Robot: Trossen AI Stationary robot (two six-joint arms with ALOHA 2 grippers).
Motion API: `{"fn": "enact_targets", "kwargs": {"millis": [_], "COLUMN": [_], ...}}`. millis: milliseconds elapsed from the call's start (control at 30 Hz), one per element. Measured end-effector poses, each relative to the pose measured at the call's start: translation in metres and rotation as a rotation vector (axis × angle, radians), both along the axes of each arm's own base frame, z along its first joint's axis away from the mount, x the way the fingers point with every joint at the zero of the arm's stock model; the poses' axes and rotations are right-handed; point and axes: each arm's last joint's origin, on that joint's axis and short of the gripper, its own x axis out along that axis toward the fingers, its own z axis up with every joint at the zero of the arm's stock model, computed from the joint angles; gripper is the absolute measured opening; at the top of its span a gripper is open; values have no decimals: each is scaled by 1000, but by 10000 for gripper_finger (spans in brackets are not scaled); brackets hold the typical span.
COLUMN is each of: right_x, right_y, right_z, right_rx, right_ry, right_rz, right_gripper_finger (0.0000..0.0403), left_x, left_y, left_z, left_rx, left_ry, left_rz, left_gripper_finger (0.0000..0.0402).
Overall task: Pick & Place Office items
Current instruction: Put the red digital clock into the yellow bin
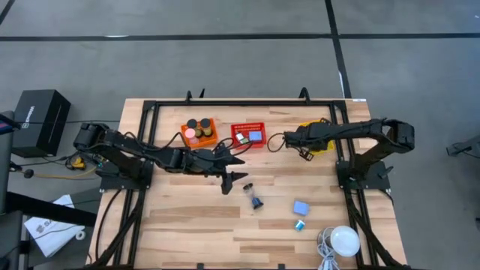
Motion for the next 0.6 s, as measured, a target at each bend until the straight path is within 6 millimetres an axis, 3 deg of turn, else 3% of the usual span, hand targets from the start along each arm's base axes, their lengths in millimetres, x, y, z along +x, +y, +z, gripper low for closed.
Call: {"fn": "enact_targets", "kwargs": {"millis": [333, 433, 600], "right_x": [-2, 1, 5], "right_y": [-16, -19, -20], "right_z": [-2, -3, -3], "right_rx": [82, 159, 129], "right_ry": [-29, -40, -9], "right_rz": [-15, 54, 159], "right_gripper_finger": [81, 94, 121], "left_x": [0, 0, 0], "left_y": [0, 0, 0], "left_z": [0, 0, 0], "left_rx": [25, 25, 24], "left_ry": [3, 3, 3], "left_rz": [-9, -9, -8], "left_gripper_finger": [233, 233, 233]}}
